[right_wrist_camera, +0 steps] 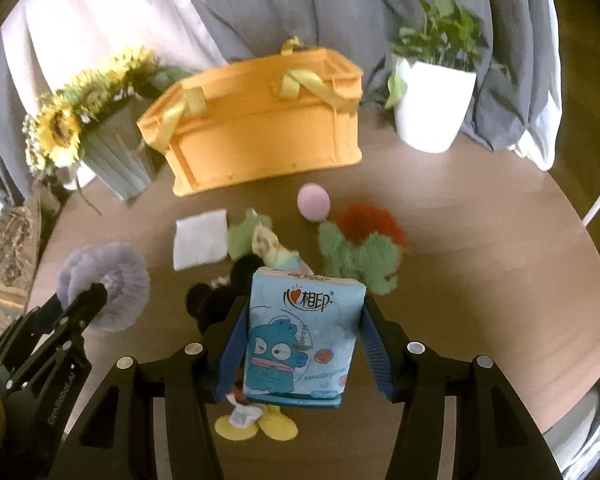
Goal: Organize soft objects
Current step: 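Close the left tool on the lavender towel while the right tool grasps the tissue pack, then carry the lavender towel and tissue pack with both tools over the orange crate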
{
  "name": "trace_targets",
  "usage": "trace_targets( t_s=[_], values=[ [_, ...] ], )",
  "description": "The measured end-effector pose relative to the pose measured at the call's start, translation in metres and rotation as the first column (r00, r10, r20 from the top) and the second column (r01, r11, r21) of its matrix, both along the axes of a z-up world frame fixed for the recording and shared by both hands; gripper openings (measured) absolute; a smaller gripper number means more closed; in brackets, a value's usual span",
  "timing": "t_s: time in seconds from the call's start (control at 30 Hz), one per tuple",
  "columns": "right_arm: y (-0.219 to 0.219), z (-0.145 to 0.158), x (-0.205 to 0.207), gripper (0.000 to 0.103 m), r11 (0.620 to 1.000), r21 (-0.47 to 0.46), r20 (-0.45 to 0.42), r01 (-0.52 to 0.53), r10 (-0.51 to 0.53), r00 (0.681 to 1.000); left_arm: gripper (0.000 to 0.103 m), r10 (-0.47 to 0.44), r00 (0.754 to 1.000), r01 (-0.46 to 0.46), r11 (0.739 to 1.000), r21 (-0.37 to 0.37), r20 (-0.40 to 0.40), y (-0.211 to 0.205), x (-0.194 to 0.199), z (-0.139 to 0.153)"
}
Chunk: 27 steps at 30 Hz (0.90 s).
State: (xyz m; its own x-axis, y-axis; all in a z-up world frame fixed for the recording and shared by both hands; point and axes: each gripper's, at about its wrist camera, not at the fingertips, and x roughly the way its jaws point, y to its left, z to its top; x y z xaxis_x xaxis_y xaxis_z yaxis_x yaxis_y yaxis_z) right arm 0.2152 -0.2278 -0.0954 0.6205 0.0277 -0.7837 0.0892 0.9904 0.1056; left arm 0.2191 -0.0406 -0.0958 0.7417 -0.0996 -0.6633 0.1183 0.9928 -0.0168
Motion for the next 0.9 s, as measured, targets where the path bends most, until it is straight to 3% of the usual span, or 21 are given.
trace_targets(
  t_s=[0.43,0.9],
  values=[
    [-0.003,0.047,0.003,0.055,1.000,0.001,0.152,-0.021,0.021,0.988,0.032,0.013,0.986,-0.016,1.000,0.015,0.166,-0.005,-0.002,0.055],
    [-0.010,0.095,0.023,0.055,0.998,0.010,0.316,-0.059,0.053,0.947,0.032,0.022,0.960,-0.018,1.000,-0.017,0.280,-0.020,0.022,0.099]
  ],
)
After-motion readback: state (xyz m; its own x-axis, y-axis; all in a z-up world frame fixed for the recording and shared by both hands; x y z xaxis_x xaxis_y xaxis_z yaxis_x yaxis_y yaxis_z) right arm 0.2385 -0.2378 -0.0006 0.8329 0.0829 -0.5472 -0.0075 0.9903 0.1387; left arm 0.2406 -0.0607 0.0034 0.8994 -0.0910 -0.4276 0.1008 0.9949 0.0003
